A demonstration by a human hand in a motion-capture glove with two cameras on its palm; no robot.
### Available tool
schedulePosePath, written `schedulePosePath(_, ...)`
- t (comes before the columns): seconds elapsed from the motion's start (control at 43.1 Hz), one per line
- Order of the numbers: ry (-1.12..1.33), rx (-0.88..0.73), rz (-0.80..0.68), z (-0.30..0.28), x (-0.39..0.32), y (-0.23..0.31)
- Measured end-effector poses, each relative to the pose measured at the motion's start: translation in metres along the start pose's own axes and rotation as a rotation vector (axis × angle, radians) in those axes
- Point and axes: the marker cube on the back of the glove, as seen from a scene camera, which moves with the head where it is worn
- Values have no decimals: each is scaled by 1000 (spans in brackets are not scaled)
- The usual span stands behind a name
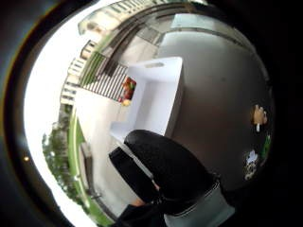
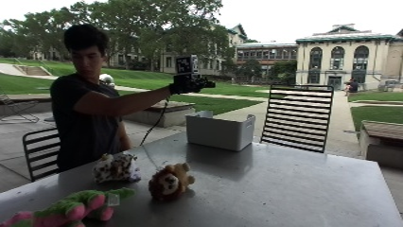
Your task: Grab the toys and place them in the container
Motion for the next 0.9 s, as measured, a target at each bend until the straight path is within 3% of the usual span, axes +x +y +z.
schedulePosePath(0.533,1,7,45,8,79,21)
schedulePosePath(0.649,80,23,-101,9,154,36)
schedulePosePath(0.742,12,8,29,5,150,68)
schedulePosePath(0.904,-10,10,94,12,198,104)
